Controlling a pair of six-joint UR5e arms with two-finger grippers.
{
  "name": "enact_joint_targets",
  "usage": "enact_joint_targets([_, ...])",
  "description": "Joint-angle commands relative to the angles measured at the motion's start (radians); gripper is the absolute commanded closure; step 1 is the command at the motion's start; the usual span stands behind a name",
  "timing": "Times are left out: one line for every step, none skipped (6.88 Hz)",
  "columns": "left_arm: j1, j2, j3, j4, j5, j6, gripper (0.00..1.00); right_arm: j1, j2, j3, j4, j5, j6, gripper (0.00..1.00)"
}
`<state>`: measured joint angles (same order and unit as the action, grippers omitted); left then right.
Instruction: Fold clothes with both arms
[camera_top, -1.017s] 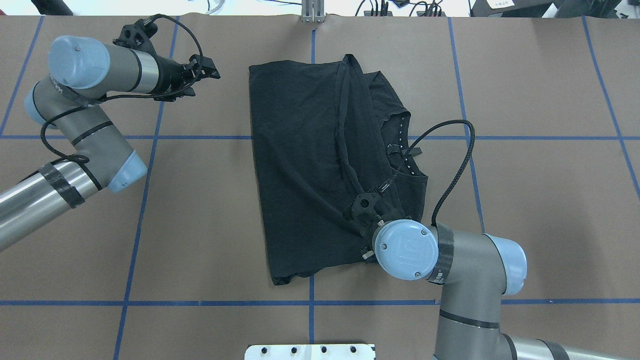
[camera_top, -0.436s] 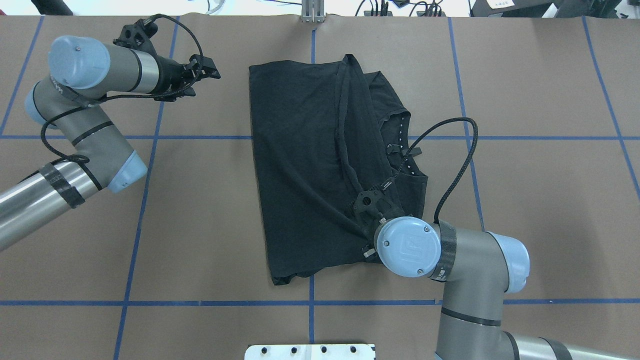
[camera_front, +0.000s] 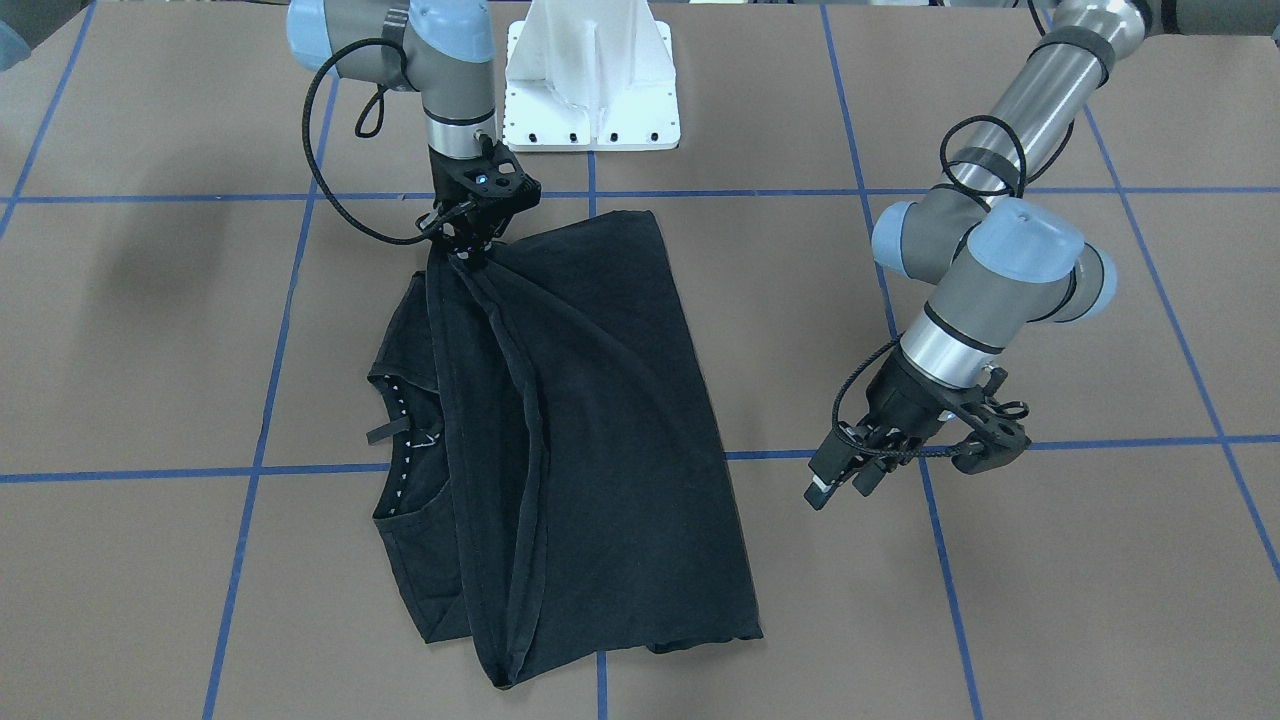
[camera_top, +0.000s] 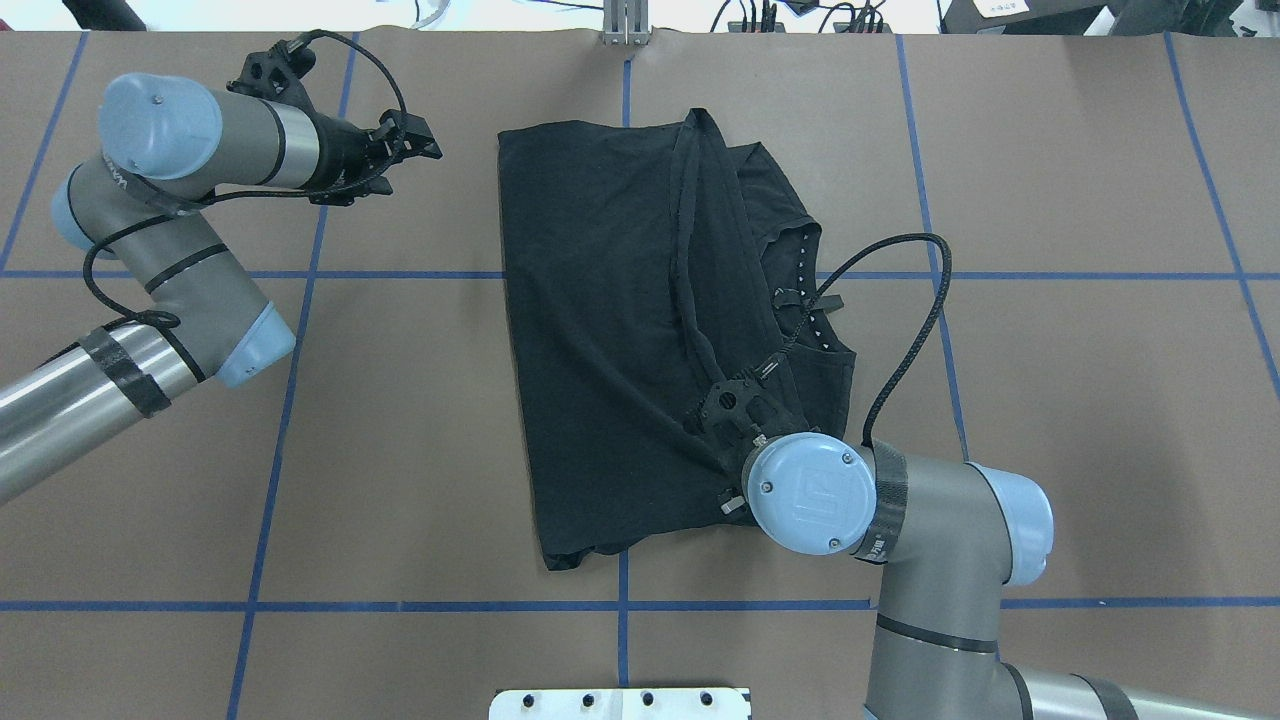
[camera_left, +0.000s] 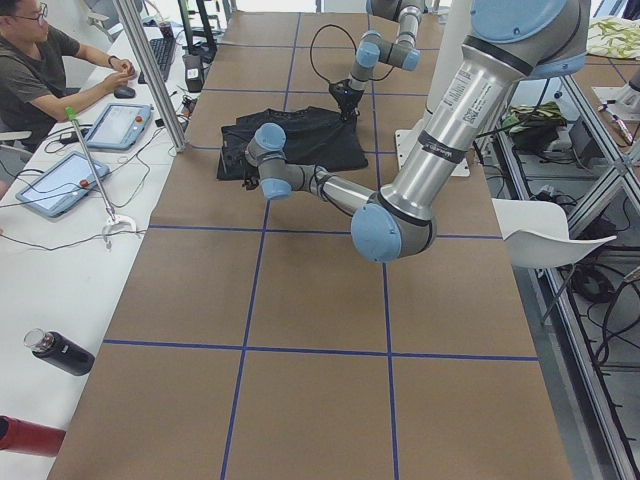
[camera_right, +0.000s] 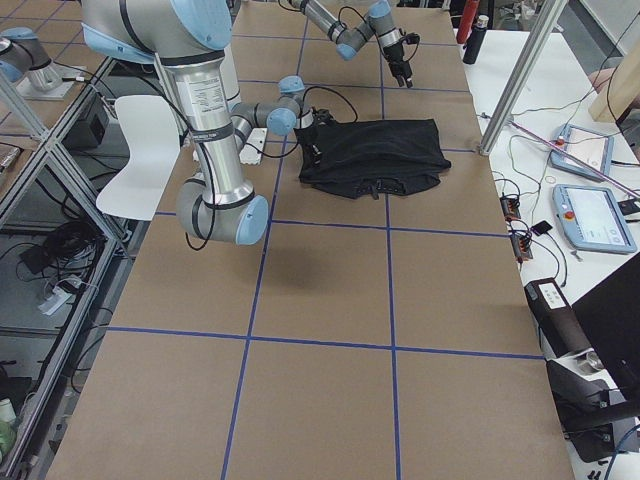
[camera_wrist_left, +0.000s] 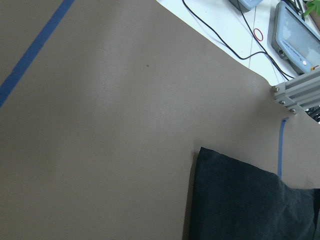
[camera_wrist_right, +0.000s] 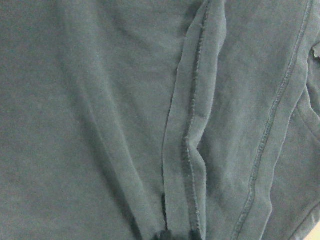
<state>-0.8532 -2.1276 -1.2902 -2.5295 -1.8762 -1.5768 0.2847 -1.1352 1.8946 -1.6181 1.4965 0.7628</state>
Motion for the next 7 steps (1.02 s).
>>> enact_joint_targets([0.0,0.0,0.0,0.0,0.0,0.0,0.14,-0.002,0.0,-0.003,0.0,-0.001,0.001,0.45])
enact_joint_targets([0.0,0.0,0.0,0.0,0.0,0.0,0.14,-0.002,-0.001,-0.003,0.0,-0.001,0.001,0.46])
enact_joint_targets([0.0,0.0,0.0,0.0,0.0,0.0,0.14,-0.004,-0.001,-0.003,-0.002,-0.001,0.001,0.56])
enact_joint_targets([0.0,0.0,0.0,0.0,0.0,0.0,0.14,-0.004,-0.005,-0.003,-0.002,-0.001,0.004,0.88])
enact_joint_targets([0.0,0.0,0.0,0.0,0.0,0.0,0.14,-0.004,-0.005,-0.003,-0.002,-0.001,0.006,1.0])
enact_joint_targets([0.0,0.0,0.0,0.0,0.0,0.0,0.14,-0.004,-0.008,-0.003,-0.002,0.001,0.006,1.0])
enact_joint_targets([0.002,0.0,0.003,0.0,0.0,0.0,0.14,-0.002,-0.006,-0.003,-0.002,0.001,0.004,1.0])
